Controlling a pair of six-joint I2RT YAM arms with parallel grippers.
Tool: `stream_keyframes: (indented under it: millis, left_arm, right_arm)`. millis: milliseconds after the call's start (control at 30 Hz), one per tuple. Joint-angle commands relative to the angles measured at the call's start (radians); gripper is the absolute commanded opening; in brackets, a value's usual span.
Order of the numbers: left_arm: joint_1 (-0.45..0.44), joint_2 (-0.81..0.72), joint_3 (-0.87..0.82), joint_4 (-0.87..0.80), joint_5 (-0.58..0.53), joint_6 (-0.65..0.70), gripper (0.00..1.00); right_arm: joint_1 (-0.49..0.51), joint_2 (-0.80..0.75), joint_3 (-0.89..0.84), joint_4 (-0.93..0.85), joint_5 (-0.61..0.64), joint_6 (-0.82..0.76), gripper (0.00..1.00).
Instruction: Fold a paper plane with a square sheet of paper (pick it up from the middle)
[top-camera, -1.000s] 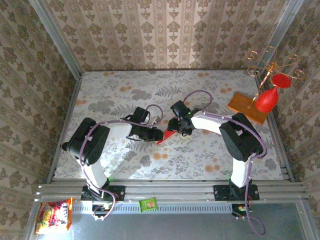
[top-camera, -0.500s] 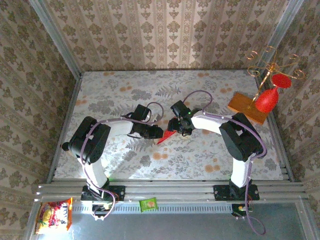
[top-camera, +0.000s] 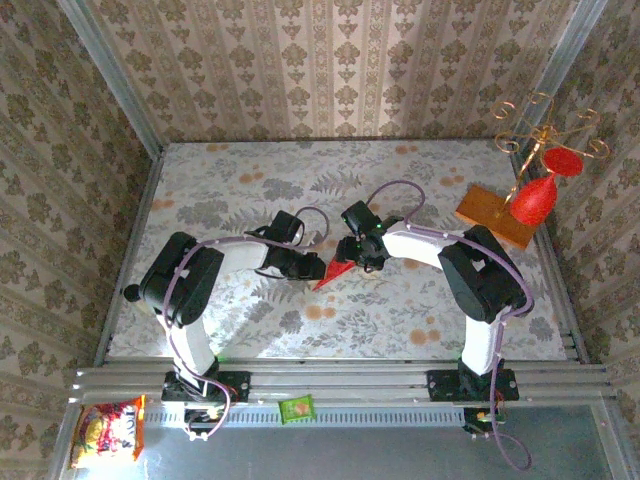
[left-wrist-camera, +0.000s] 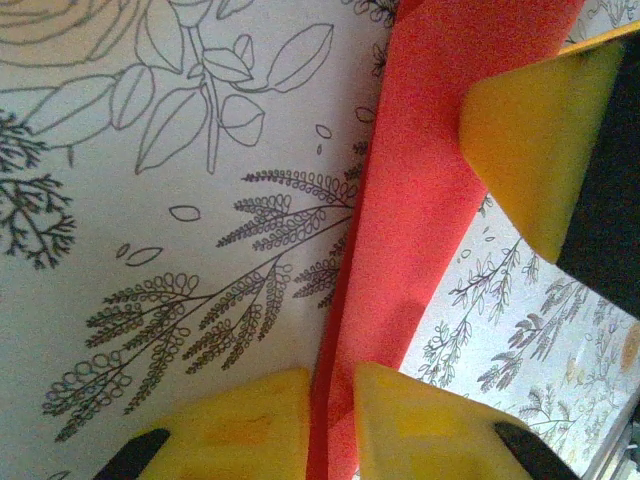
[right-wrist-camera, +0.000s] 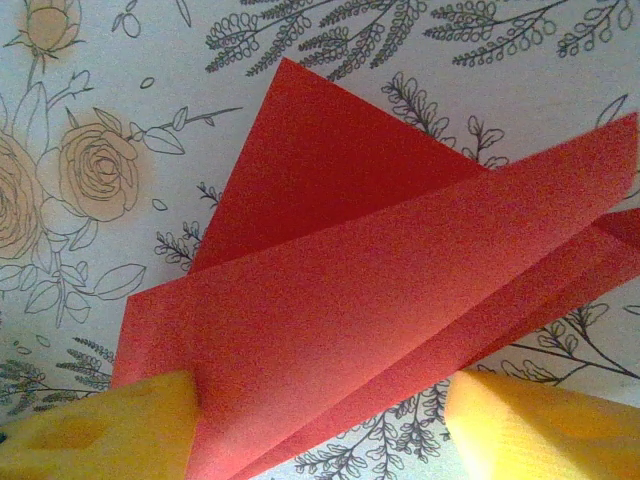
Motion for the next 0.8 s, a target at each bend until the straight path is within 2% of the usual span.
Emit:
stream_keyframes:
  millis: [0, 133, 367, 767]
  left_arm:
    - [-0.012, 0.033, 0.012, -0.061, -0.038, 0.034, 0.19]
    - [-0.014, 0.006, 0.032, -0.071, -0.045, 0.036, 0.19]
    - [-0.017, -0.057, 0.037, -0.083, -0.060, 0.026, 0.27]
    - [-0.034, -0.055, 0.024, -0.089, -0.042, 0.037, 0.37]
  right_arm:
    - [-0.005, 0.100, -0.020, -0.008, -0.022, 0.008, 0.69]
    - [-0.005, 0.110, -0.017, -0.014, -0.022, 0.009, 0.68]
    - [-0.005, 0.119, -0.018, -0.014, -0.023, 0.013, 0.67]
    - [-0.005, 0.129, -0.009, -0.021, -0.024, 0.016, 0.67]
